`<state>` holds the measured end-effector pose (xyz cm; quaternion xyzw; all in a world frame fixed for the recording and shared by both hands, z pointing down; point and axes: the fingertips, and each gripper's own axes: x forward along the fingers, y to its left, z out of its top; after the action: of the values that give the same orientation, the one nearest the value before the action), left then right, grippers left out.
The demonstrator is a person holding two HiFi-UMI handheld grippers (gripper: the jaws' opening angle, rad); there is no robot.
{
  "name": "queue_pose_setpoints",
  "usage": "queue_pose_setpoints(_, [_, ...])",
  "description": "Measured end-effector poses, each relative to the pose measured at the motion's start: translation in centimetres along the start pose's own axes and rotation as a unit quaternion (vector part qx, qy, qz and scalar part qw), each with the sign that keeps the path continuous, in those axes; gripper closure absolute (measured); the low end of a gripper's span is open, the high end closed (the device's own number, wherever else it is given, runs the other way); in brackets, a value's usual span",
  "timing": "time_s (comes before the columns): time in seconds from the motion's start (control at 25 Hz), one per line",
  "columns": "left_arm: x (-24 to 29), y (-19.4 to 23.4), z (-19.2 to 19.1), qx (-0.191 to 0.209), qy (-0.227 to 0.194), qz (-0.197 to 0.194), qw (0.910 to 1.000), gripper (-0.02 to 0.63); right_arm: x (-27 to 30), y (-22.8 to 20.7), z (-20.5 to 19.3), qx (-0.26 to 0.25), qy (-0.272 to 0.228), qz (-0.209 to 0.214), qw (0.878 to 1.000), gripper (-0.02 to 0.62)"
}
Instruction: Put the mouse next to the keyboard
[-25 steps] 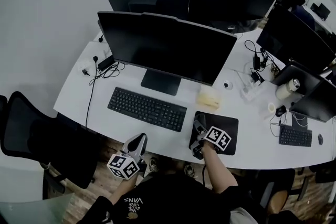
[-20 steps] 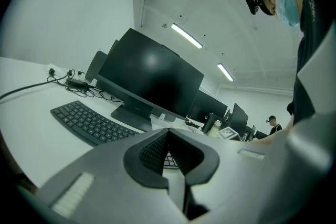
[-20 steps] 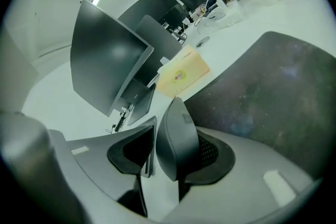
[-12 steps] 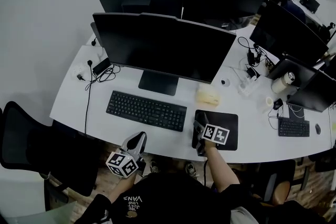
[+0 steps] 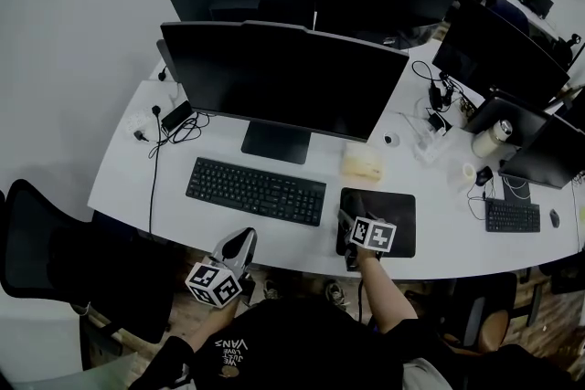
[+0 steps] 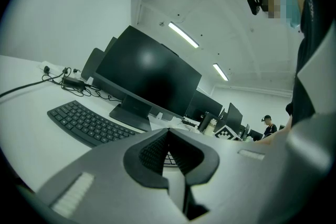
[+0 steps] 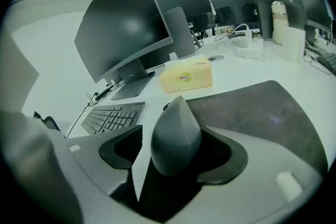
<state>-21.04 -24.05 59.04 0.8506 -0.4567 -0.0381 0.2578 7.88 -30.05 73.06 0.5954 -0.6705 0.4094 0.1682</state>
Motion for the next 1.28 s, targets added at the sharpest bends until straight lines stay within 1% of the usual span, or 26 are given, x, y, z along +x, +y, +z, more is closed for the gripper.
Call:
queue_pose_setpoints(0.16, [-0.1,0.0,-0.2,0.001,0.000,0.004,1.0000,0.604,0.0,0.0,-0.2,-0.021,0.002,-0.002,1.000,0.265])
queue_pose_setpoints(0.36, [0.0,-0.3,-0.3,0.002,0.000,0.004,1.0000,0.604,-0.3,-0.2,-0.5,-0.076,0.017,-0.024,0.997,0.253])
queue_pose_setpoints(0.6, [-0.2,-0.5,-0.5,0.001,0.000,0.011,0.9999,0.604,-0.1,0.3,-0.9,-0.108,0.025,-0.026,0.993,0.249])
queue_pose_setpoints(0.88, [-0.4,-1.1,-0.6,-0.001,-0.008,0.023,0.9997,0.604,-0.4,0.5,-0.8,-0.099,0.026,-0.006,0.995,0.244])
queue_pose_setpoints(1.12, [-0.7,-1.8,-0.6,-0.003,-0.018,0.034,0.9993,0.604,-0.8,1.6,-1.2,-0.078,0.034,0.026,0.996,0.244])
queue_pose_setpoints(1.28, [-1.0,-2.3,-0.7,-0.003,-0.027,0.046,0.9986,0.604,-2.0,1.5,-0.1,-0.076,0.018,0.030,0.997,0.244])
